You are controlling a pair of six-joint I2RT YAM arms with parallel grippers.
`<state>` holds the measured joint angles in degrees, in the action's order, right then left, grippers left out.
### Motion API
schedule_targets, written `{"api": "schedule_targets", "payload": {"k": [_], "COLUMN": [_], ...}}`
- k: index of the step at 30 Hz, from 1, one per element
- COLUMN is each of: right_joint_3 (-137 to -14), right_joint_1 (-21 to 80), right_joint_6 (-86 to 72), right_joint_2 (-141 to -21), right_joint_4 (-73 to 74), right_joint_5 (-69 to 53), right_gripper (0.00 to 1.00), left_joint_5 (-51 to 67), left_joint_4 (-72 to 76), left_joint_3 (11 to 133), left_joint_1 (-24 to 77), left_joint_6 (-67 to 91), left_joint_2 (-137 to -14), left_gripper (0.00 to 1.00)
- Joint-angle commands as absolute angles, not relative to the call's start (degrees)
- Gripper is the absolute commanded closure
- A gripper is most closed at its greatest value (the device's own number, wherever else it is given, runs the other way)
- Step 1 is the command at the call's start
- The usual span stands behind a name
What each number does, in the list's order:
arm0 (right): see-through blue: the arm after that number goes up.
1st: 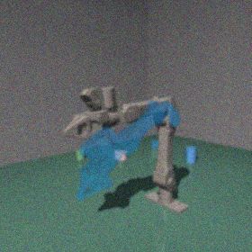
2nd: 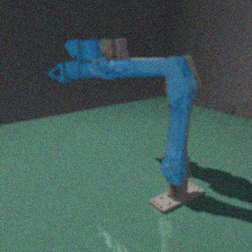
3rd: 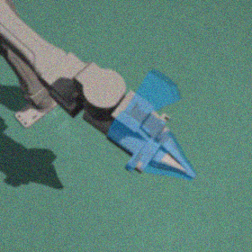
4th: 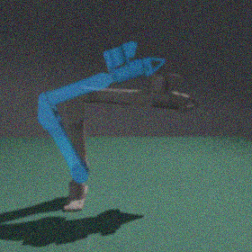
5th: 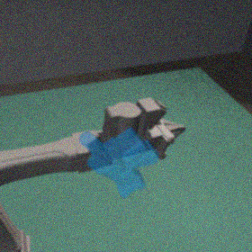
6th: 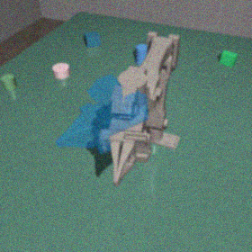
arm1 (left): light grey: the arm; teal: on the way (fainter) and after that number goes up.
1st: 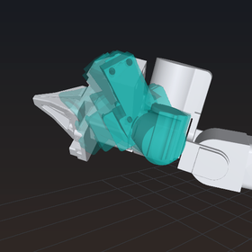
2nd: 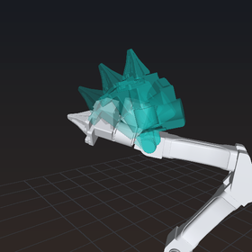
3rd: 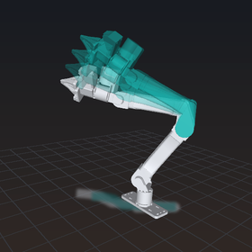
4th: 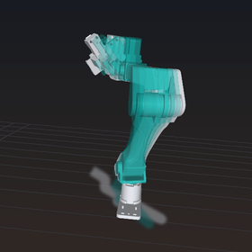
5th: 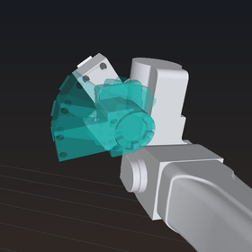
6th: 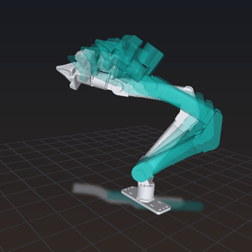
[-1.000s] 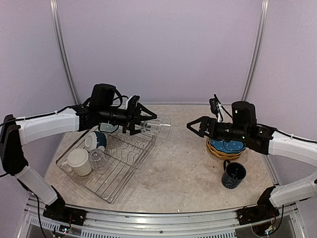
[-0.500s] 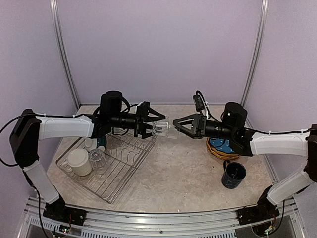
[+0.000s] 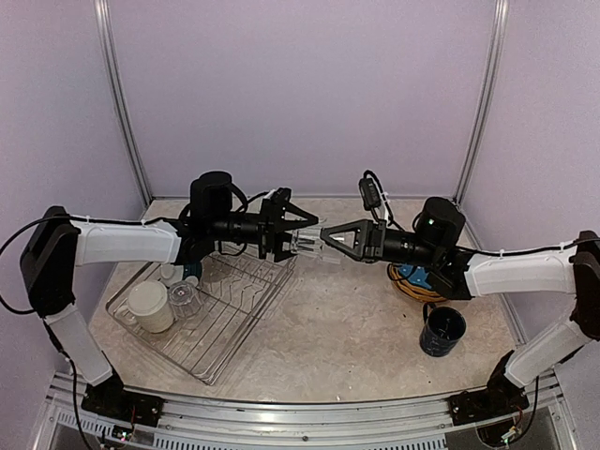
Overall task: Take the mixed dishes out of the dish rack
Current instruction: Pass from the left arm to the right, then place the cup at the center of the board.
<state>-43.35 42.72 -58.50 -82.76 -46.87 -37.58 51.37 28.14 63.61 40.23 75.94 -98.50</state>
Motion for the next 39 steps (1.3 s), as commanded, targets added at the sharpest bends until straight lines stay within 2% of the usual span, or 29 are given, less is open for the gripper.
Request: {"api": "schedule_targets", "payload": {"k": [1,3,4,9,14,22,29,39], "right_joint_3": [-43.6,-43.6,-43.7,-45.4,-48.7,-53.9,-56.6,-55.1], "right_joint_1": [42.4,42.3,42.2,42.2,42.1,42.3,42.8,42.9], "right_joint_6": [-55.0,-53.6,-52.3,-44.5,-38.3,-29.0,-27.1,-27.6], "right_joint_2": [-79.9,-78.8,-78.1,-75.5,-76.3,-78.2,-81.8,-87.6], "right_joint_4": [-42.9,-40.8,-37.9,-20.7,-2.1,27.1,41.7,48.2], "right_joint_5": [-35.1,-34.4,-33.7,-27.8,-22.8,-11.5,-3.9,3.1], "right_gripper": [1.00,1.00,1.00,1.00,1.00,1.00,1.00,1.00], "left_joint_5": [51.5,50.6,50.0,43.5,24.2,1.7,9.7,10.7], "left_joint_4": [27.5,25.0,21.9,1.9,-20.3,-25.4,-30.1,-48.0], "left_joint_3": [61.4,60.4,60.2,62.6,66.3,59.2,56.4,61.4], "left_joint_1": [39.8,39.1,38.7,36.6,36.3,33.2,23.7,23.4], "left_joint_6": [72.5,70.0,67.9,56.5,46.5,48.1,49.7,47.6], "left_joint_2": [-95.6,-93.5,-92.3,-86.1,-80.1,-63.1,-56.1,-62.4], "left_gripper": [0.26,0.03,0.01,0.01,0.01,0.01,0.01,0.01]}}
